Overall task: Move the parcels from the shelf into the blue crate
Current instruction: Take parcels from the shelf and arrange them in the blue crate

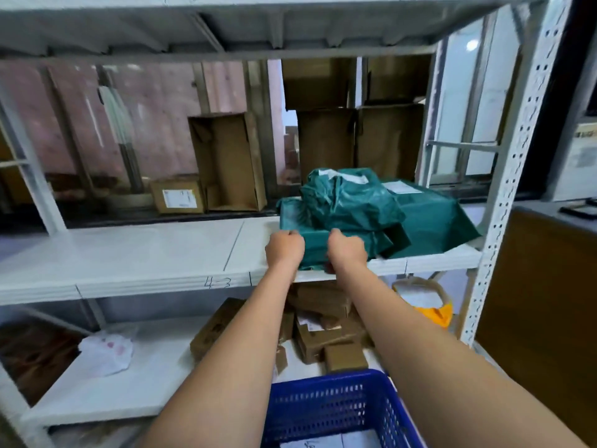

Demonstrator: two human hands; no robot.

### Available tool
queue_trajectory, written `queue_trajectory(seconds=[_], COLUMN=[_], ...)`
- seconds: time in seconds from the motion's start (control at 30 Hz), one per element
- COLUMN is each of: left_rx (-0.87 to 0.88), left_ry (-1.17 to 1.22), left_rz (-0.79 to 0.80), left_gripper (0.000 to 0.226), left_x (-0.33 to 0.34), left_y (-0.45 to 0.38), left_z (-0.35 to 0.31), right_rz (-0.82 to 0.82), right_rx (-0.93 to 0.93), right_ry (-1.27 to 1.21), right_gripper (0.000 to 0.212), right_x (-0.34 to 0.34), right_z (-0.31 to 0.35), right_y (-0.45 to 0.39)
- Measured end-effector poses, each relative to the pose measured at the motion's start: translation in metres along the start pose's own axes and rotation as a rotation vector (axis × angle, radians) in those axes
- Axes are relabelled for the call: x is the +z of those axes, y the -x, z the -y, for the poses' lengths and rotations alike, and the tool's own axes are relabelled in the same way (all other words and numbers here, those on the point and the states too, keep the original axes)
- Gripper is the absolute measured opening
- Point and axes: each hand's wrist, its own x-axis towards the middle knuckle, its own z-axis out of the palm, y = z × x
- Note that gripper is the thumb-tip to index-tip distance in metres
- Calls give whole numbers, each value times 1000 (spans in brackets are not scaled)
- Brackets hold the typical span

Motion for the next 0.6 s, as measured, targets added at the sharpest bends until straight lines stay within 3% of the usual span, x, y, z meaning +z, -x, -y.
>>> queue_trajectory(seconds=[0.17,0.23,0.37,0.5,0.6], left_rx=[79,120,145,95,28], left_ry=[41,64,48,81,173], left_rz=[7,8,26,102,202], left_gripper=[18,26,62,71,75], left_x=[12,19,30,40,47], left_y=[-13,-18,-32,-41,-42], left_z=[-53,-66,-78,-83,-83], right_rz=[-313,-386,-206,-1,25], right_rx=[-272,-351,-294,-203,-212], right_ry=[228,390,543,501,430], right_gripper=[41,46,56,53,47], right_x=[-45,-57,-66,-65,-64], right_z=[57,72,86,84,79], right_y=[-24,-37,-61,-77,-79])
